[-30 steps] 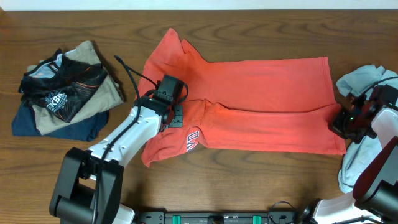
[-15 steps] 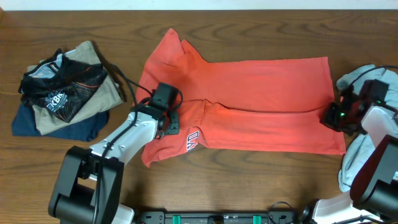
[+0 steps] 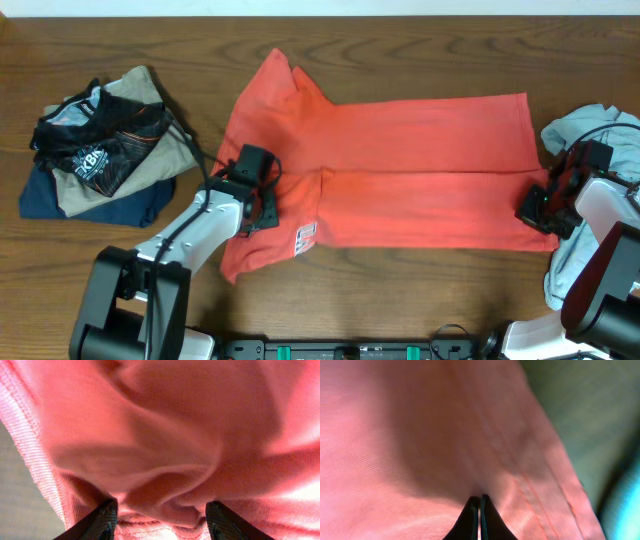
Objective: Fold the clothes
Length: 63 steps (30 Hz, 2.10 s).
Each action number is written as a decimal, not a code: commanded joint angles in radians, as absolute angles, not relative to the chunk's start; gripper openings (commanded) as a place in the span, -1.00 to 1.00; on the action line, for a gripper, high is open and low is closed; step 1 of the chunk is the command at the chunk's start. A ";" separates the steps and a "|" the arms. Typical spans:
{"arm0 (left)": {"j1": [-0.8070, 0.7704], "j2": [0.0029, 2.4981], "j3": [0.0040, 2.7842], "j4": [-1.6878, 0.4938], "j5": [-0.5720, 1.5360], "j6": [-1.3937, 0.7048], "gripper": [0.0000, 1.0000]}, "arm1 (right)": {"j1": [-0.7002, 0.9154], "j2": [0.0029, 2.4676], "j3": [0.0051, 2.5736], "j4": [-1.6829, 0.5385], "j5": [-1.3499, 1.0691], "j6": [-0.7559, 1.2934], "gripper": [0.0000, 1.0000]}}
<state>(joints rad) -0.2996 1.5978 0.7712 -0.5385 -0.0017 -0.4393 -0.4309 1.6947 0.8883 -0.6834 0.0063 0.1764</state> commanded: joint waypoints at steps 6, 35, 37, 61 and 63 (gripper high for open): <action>-0.210 1.646 0.690 -0.765 -0.007 -0.554 0.20 | -0.426 1.703 0.867 -0.776 0.175 0.285 -0.95; -0.186 1.697 1.278 -0.658 -0.007 -0.096 0.98 | -0.422 1.386 1.046 -0.829 -0.345 0.069 -0.11; -0.168 1.786 1.341 -0.646 -0.007 -0.071 0.97 | -0.422 1.386 1.046 -0.838 -0.345 0.068 -0.10; -0.123 2.178 1.483 -0.373 0.065 -0.041 0.87 | -0.411 1.386 1.045 -0.871 -0.345 0.051 -0.09; -0.132 2.179 1.483 -0.388 0.080 -0.042 0.69 | -0.411 1.386 1.045 -0.864 -0.345 0.051 -0.09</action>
